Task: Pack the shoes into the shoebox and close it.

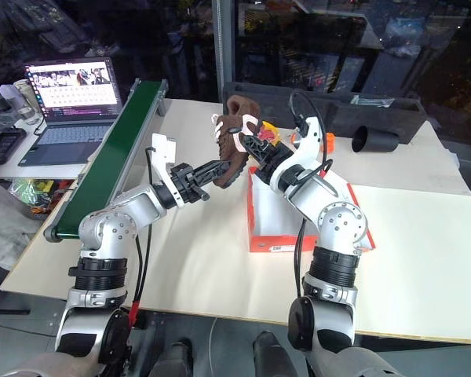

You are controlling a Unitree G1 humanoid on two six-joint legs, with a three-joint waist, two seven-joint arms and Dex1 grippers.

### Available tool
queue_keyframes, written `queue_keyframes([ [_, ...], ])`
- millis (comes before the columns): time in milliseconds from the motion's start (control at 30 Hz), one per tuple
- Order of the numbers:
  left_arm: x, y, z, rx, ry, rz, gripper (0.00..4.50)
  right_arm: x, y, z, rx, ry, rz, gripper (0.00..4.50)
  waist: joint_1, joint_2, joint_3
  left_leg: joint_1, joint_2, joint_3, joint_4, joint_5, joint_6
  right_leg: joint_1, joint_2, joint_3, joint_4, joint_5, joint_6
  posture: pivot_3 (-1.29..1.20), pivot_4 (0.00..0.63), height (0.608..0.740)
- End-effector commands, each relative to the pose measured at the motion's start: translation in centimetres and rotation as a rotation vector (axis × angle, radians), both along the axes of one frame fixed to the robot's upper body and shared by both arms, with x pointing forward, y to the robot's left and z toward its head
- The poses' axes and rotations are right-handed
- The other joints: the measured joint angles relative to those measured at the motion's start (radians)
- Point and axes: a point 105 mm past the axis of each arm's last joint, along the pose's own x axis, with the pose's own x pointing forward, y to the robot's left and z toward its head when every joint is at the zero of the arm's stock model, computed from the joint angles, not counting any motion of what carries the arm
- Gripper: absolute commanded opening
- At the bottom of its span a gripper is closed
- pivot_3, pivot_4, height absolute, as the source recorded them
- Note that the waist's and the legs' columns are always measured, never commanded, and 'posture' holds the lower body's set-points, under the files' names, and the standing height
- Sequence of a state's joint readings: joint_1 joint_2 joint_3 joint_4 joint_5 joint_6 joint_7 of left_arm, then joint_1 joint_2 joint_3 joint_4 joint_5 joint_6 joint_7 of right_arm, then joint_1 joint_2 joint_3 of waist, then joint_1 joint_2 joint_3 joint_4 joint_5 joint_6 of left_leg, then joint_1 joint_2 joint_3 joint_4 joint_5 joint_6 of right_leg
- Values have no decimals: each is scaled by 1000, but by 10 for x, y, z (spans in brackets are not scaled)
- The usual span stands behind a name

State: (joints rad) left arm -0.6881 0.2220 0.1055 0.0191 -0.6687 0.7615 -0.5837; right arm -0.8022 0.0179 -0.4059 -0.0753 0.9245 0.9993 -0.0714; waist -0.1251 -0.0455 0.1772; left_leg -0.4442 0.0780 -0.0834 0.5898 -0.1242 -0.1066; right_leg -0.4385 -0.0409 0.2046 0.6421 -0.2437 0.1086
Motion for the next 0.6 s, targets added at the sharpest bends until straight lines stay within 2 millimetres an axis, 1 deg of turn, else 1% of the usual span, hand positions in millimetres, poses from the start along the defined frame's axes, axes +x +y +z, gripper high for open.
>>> queue_keyframes([
  [33, -12, -19, 12, -3, -60, -101, 0, -9, 9, 25, 52, -92, 36, 135, 0, 0, 0, 0, 0, 0, 0, 0, 0, 0, 0, 0, 0, 0, 0, 0, 150, 740],
  [200, -9, -20, 7, 49, -66, -87, 0, -9, 11, 26, 59, -87, 37, 125, 0, 0, 0, 0, 0, 0, 0, 0, 0, 0, 0, 0, 0, 0, 0, 0, 150, 740],
  [467, -10, -23, 4, 59, -74, -93, 0, -10, 8, 31, 120, -87, 20, 125, 0, 0, 0, 0, 0, 0, 0, 0, 0, 0, 0, 0, 0, 0, 0, 0, 150, 740],
  [600, -9, -23, 4, 61, -78, -90, 0, -12, 8, 34, 122, -97, 16, 117, 0, 0, 0, 0, 0, 0, 0, 0, 0, 0, 0, 0, 0, 0, 0, 0, 150, 740],
])
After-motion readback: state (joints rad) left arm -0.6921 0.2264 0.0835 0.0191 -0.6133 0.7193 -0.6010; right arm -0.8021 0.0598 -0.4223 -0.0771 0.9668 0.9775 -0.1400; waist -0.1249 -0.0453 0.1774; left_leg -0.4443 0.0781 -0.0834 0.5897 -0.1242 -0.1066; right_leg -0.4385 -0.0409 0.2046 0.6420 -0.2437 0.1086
